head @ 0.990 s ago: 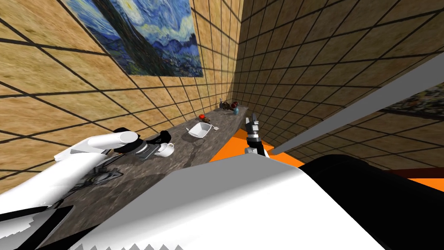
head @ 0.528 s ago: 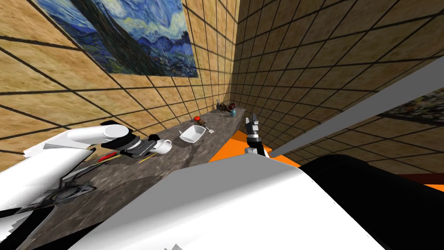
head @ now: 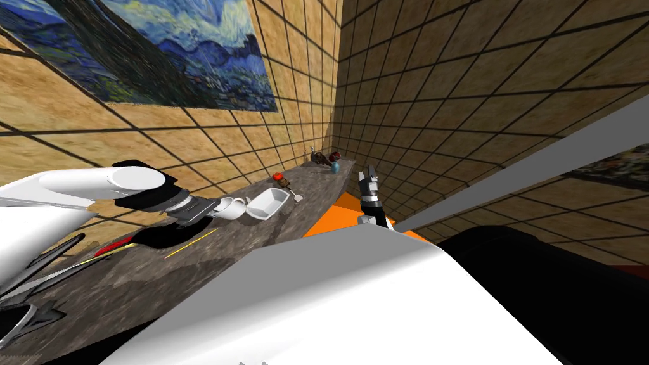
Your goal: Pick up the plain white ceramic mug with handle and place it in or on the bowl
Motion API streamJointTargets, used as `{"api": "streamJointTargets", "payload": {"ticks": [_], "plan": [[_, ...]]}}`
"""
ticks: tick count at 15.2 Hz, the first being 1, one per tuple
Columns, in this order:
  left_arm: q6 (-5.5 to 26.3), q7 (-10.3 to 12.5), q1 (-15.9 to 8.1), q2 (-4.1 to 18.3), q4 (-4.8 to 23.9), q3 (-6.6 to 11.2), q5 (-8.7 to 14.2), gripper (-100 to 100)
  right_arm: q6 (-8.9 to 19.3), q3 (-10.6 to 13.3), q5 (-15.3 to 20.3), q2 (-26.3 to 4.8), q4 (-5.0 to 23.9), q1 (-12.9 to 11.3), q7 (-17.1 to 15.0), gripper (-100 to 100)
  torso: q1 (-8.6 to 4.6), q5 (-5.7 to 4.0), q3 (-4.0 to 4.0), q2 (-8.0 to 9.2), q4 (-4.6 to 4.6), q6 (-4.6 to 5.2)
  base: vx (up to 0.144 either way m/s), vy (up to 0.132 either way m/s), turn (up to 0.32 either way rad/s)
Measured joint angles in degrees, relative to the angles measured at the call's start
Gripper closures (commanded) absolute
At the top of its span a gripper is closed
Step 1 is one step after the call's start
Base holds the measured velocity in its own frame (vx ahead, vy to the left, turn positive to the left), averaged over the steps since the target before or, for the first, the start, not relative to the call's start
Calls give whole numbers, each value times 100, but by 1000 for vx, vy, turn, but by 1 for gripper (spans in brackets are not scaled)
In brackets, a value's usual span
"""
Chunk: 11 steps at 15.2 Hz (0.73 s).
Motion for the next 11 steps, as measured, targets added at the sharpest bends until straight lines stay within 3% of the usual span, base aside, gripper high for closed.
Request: {"api": "streamJointTargets", "payload": {"ticks": [6,11], "plan": [[404,102,-218,404,-267,139,359,100,0,0,0,0,0,0,0,0,-16,-7,-6,-10,-3,3,125,-178,-31],[807,151,-346,603,-384,200,533,100,0,-1,0,-1,0,0,0,0,25,1,6,17,-3,-6,59,-95,-13]]}}
